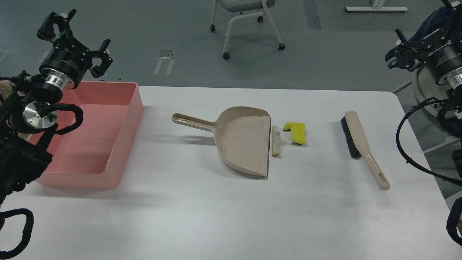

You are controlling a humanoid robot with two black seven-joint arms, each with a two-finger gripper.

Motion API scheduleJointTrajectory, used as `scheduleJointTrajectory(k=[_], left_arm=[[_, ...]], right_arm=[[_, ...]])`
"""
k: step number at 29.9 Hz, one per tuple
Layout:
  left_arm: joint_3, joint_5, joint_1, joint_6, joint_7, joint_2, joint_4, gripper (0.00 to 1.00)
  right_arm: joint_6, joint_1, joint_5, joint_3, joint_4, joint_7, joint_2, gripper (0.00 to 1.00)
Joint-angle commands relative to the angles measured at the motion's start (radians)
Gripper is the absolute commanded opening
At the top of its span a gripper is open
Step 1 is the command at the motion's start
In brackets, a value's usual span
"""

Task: Sweep and dump garbage into bin
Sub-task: 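Lower the left gripper from its raised pose toward the dustpan handle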

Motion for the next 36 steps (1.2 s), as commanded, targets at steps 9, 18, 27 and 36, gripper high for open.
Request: scheduleJointTrajectory(k=[9, 18, 27, 36], left_arm=[[0.004, 0.005, -0.004, 0.013, 0.000, -0.031, 0.001, 0.98], [0.004, 0.005, -0.006, 0.010, -0.004, -0.031, -0.001, 0.98], [0.006, 0.011, -0.041, -0.007, 0.000, -0.023, 0.030, 0.98], [0.004, 0.009, -0.052, -0.004, 0.003, -0.031, 0.043, 0.98]], right_arm=[[0.000, -0.002, 0.000, 0.000, 0.000, 0.000, 0.000, 1.00], [0.000, -0.002, 0.000, -0.002, 0.000, -0.002, -0.004, 1.00], [0.000, 0.000, 0.001, 0.000, 0.003, -0.002, -0.007, 1.00], [0.000, 0.000, 0.001, 0.002, 0.003, 0.000, -0.007, 1.00]])
